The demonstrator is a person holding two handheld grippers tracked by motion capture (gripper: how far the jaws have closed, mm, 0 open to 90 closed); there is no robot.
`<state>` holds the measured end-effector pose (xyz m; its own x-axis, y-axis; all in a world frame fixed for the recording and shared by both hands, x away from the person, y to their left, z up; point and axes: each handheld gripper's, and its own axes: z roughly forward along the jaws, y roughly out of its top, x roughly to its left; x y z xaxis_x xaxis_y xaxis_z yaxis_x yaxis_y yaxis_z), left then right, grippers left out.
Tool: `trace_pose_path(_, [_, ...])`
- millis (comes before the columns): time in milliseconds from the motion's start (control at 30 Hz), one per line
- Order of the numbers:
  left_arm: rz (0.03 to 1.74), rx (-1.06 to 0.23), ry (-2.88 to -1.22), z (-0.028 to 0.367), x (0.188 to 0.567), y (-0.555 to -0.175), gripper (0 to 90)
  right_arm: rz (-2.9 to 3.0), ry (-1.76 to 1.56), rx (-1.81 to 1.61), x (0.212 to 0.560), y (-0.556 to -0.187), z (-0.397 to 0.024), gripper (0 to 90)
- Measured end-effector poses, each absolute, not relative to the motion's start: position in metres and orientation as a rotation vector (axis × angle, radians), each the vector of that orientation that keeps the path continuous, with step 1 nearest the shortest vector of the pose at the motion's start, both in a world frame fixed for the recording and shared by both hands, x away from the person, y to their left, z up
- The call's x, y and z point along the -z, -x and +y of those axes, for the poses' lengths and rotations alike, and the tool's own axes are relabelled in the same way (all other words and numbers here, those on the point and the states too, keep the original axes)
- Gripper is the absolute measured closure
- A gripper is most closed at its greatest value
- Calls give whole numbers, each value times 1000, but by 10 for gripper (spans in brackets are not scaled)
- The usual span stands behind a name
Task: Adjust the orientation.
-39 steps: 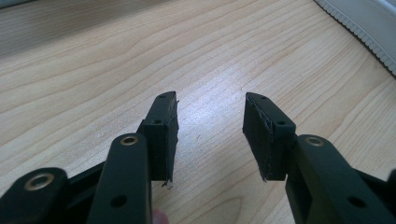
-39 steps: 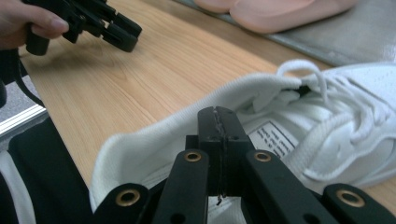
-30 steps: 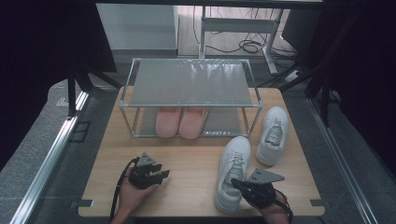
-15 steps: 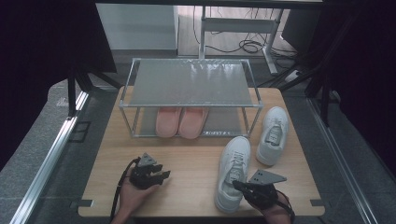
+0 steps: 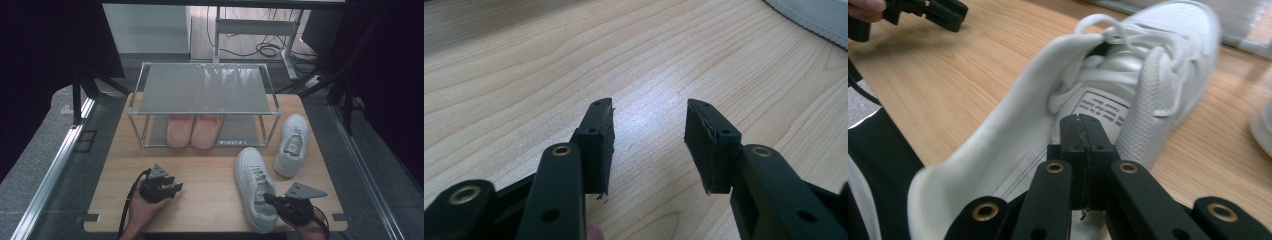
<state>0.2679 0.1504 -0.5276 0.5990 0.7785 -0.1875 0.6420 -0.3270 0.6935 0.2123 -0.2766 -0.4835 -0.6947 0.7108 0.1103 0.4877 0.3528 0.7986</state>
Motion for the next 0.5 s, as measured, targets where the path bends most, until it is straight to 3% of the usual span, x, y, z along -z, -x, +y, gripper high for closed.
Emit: trace_pose_path(500, [1123,-226,-2075,151,529,-269,566,2380,-1069,-1276,482,-217,-292,900])
